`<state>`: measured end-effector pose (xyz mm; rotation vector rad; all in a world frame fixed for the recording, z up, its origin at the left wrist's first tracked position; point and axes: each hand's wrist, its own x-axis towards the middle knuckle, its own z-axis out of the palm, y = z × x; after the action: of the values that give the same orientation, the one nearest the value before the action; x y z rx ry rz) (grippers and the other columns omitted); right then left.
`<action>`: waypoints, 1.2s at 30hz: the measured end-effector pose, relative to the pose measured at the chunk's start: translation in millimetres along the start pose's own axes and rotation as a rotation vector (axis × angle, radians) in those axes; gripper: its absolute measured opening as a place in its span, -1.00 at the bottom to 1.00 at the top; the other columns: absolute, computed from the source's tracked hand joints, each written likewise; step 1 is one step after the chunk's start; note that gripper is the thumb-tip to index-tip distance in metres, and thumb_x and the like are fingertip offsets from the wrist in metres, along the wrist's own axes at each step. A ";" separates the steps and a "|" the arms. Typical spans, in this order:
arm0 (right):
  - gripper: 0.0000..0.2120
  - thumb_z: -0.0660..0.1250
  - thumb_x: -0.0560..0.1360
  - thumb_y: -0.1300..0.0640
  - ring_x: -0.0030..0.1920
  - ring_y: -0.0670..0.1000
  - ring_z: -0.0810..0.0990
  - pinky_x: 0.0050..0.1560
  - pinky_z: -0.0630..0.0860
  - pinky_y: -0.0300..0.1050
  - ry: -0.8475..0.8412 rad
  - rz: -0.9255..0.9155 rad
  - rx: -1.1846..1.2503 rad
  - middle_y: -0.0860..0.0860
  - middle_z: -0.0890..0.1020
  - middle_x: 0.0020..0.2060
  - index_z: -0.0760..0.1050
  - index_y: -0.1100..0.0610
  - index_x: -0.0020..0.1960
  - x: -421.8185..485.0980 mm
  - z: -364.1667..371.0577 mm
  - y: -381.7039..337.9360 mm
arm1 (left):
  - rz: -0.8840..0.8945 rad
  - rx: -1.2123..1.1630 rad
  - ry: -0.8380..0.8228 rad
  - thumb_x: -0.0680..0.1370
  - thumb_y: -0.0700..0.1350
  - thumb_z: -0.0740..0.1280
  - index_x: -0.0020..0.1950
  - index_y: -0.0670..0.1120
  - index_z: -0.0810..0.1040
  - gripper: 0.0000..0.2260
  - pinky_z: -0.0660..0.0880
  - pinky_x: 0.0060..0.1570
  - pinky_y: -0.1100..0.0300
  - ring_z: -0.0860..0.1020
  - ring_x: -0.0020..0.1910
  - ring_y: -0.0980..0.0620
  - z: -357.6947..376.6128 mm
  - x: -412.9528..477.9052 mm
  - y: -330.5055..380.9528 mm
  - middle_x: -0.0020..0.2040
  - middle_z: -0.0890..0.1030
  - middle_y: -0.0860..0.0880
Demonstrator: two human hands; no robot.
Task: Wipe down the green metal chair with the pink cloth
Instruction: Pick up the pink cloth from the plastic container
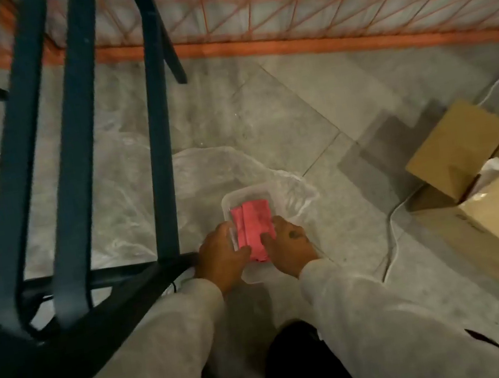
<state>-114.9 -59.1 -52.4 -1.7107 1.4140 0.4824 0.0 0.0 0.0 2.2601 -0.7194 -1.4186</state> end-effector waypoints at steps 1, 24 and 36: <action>-0.54 0.08 0.65 0.01 0.35 0.22 0.40 0.36 0.33 0.08 -0.050 -0.003 -0.036 0.20 0.36 0.41 0.22 0.19 0.48 6.2 2.0 2.6 | 0.007 -0.016 0.014 0.57 -0.09 0.32 0.34 -0.12 0.40 -0.64 0.35 0.06 0.19 0.47 0.22 -0.10 3.6 4.7 -1.6 0.25 0.51 -0.12; -0.50 0.22 0.59 0.01 0.32 0.20 0.46 0.30 0.42 -0.06 0.016 0.184 0.170 0.22 0.46 0.32 0.30 0.30 0.41 94.0 55.5 23.4 | -0.034 -0.130 0.094 0.58 -0.03 0.27 0.29 0.04 0.41 -0.72 0.43 -0.01 0.17 0.50 -0.02 0.07 36.8 71.7 -51.4 -0.03 0.51 0.10; -0.76 0.38 0.48 0.01 -0.29 -0.03 0.66 -0.38 0.54 -0.28 0.061 0.001 0.425 0.04 0.69 -0.21 0.61 0.16 0.04 -78.8 -63.6 -35.8 | -0.078 -0.214 0.114 0.58 -0.07 0.30 0.31 -0.07 0.45 -0.69 0.40 0.13 0.22 0.52 0.18 0.00 -14.9 -72.8 36.1 0.19 0.54 0.05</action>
<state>-117.7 -61.3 54.9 -1.3887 1.4401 0.1157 -20.8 15.5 78.5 2.2003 -0.4259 -1.3201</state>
